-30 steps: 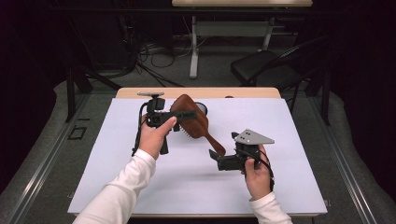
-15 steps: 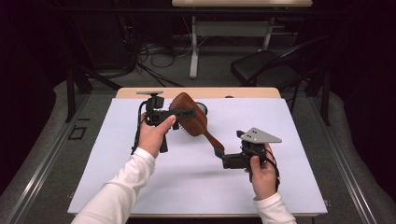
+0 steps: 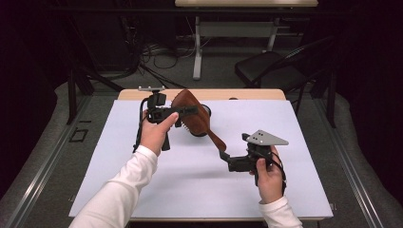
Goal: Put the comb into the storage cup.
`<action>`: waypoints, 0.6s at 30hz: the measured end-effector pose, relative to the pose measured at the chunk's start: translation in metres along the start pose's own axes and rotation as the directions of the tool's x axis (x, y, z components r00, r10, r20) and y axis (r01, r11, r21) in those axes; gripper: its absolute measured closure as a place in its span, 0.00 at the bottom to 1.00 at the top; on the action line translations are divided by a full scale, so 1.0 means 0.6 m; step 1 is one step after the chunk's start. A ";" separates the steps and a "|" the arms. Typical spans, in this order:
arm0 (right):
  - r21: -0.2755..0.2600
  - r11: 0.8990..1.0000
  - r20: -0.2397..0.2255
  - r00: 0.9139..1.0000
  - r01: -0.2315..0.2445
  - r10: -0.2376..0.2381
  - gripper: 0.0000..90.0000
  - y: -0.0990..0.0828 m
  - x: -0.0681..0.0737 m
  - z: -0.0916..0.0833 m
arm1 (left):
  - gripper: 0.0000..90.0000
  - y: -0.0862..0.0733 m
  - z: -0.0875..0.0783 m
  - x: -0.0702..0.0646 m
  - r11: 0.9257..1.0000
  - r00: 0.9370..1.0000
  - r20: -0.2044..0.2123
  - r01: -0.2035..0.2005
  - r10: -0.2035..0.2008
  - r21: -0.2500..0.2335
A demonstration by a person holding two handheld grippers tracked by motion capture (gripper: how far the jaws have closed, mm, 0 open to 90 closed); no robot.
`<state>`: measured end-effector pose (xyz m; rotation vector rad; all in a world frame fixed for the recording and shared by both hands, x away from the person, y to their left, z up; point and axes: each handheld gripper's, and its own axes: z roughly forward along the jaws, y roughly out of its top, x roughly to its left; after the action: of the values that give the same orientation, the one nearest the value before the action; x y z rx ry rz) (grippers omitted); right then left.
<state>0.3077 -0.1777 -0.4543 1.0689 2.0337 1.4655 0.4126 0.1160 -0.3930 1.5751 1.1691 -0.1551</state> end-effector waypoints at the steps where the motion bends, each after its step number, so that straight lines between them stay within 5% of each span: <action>1: 0.001 1.000 0.000 1.000 0.001 -0.001 0.00 0.000 0.000 0.000 | 0.56 0.001 0.000 0.000 1.000 1.000 -0.001 0.001 -0.001 -0.005; 18: -0.015 1.000 -0.001 1.000 0.000 0.000 0.00 0.007 -0.002 -0.004 | 0.56 0.029 -0.009 -0.001 1.000 1.000 -0.027 0.009 -0.010 -0.028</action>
<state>0.3083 -0.1796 -0.4497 1.0620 2.0199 1.4797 0.4223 0.1220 -0.3789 1.5513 1.1951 -0.1237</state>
